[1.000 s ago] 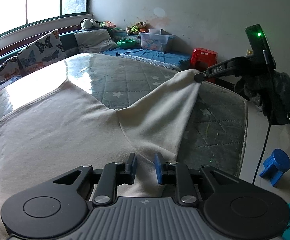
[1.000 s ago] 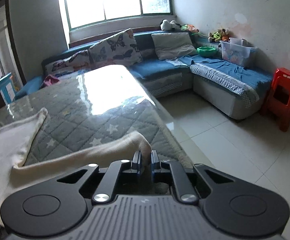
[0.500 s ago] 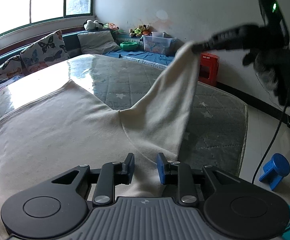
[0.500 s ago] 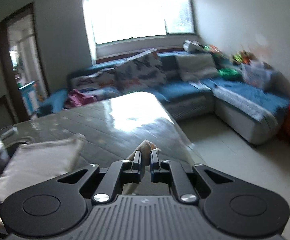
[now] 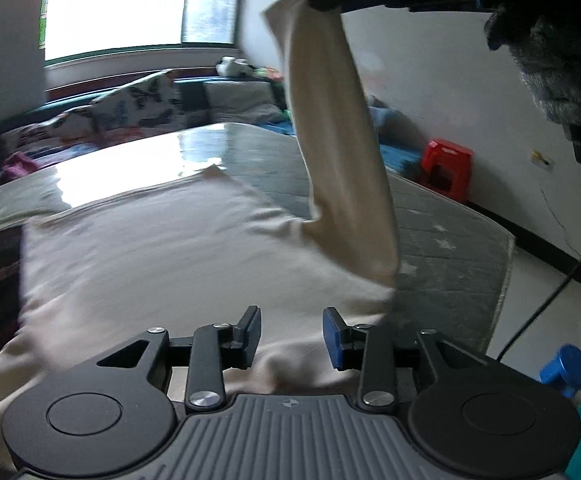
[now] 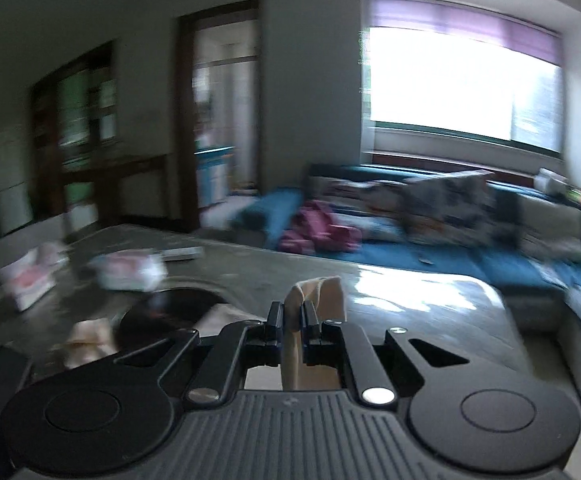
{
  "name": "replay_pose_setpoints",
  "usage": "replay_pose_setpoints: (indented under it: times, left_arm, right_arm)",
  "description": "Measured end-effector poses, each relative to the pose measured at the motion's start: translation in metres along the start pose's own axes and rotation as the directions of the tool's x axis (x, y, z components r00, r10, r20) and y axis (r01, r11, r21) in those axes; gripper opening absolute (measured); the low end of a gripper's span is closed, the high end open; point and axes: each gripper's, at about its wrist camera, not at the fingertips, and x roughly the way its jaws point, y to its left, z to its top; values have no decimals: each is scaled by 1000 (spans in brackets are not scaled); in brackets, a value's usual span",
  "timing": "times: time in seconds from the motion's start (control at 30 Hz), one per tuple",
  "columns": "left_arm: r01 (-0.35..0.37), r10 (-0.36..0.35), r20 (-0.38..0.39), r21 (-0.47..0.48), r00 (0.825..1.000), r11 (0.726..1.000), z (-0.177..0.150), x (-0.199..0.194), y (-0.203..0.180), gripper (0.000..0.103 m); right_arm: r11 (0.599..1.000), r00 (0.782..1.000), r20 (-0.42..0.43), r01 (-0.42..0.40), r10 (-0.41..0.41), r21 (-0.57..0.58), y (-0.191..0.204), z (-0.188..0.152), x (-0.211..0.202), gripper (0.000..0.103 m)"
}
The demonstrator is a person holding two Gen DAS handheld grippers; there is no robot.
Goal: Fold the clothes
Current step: 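Lift the hem with the right gripper and fold it over the shirt body, then move the open left gripper to the cream shirt sleeve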
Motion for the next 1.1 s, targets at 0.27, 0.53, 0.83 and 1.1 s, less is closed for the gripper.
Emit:
replay_pose_setpoints:
  times: [0.27, 0.53, 0.83, 1.1]
  left_arm:
    - [-116, 118, 6, -150, 993, 982, -26, -38, 37, 43]
    - [-132, 138, 16, -201, 990, 971, -31, -61, 45, 44]
    - [-92, 101, 45, -169, 994, 981, -20, -68, 37, 44]
    - [-4, 3, -7, -101, 1000, 995, -9, -22, 11, 44]
  right_arm:
    - [968, 959, -182, -234, 216, -85, 76, -17, 89, 8]
    - [941, 907, -303, -329, 291, -82, 93, -52, 90, 19]
    - [991, 897, -423, -130, 127, 23, 20, -109, 66, 19]
    - [996, 884, -462, -89, 67, -26, 5, -128, 56, 19]
